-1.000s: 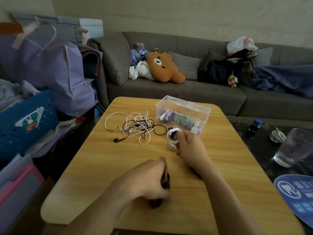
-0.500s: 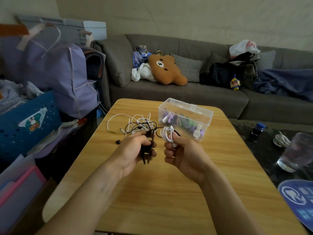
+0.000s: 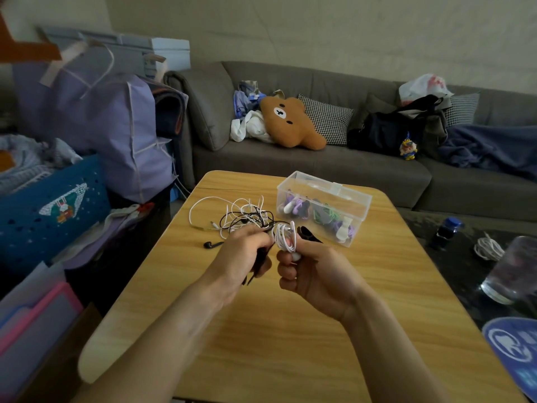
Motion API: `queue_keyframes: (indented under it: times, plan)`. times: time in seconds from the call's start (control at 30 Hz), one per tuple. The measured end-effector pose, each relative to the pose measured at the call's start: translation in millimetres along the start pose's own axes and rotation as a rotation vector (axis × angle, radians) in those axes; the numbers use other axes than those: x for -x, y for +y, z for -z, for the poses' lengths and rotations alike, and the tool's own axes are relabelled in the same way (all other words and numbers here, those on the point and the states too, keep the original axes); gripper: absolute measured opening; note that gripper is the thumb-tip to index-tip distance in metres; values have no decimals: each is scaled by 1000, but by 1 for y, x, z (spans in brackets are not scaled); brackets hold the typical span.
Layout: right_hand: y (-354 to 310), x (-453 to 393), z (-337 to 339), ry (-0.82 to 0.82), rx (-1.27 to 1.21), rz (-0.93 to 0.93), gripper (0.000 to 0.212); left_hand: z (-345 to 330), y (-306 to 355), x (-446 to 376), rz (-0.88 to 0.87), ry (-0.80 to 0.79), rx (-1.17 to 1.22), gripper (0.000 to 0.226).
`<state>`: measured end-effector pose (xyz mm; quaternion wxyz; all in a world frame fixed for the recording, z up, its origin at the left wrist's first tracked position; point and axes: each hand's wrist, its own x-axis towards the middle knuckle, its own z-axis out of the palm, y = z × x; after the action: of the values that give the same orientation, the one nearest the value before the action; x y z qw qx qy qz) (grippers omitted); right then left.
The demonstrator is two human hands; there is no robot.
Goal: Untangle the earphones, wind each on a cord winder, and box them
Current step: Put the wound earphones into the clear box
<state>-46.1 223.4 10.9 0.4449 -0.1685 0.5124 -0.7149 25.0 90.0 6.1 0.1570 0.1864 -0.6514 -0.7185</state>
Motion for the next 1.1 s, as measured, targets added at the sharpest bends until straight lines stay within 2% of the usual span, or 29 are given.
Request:
queue_keyframes:
  times: [0.07, 0.2, 0.27, 0.33, 0.6, 0.73, 0.87, 1.0, 1.1]
  plan:
    - [1, 1, -2, 12, 116, 11, 47, -1, 1, 1, -8, -53, -4, 41]
    - [1, 3, -2, 46, 338, 42, 60, 2, 0, 2, -2, -145, -14, 29]
    - [1, 4, 0, 61, 441, 53, 56, 5, -2, 0, 19, -164, -29, 38]
    - [2, 4, 3, 88, 586, 61, 43, 8, -4, -1, 42, -170, -39, 46]
    - [-1, 6, 3, 122, 1139, 71, 36, 17, -4, -1, 87, -324, -43, 9]
    - [-3, 7, 2, 123, 1273, 82, 32, 21, -6, -2, 114, -372, -61, 9]
    - [-1, 8, 1, 118, 1445, 99, 27, 24, -5, -2, 147, -421, -29, 31]
    - [11, 4, -5, 190, 1575, 169, 21, 18, -7, -2, 172, -331, 98, 49]
    - [13, 3, -7, 205, 1600, 230, 14, 14, -7, -2, 89, -289, -14, 46]
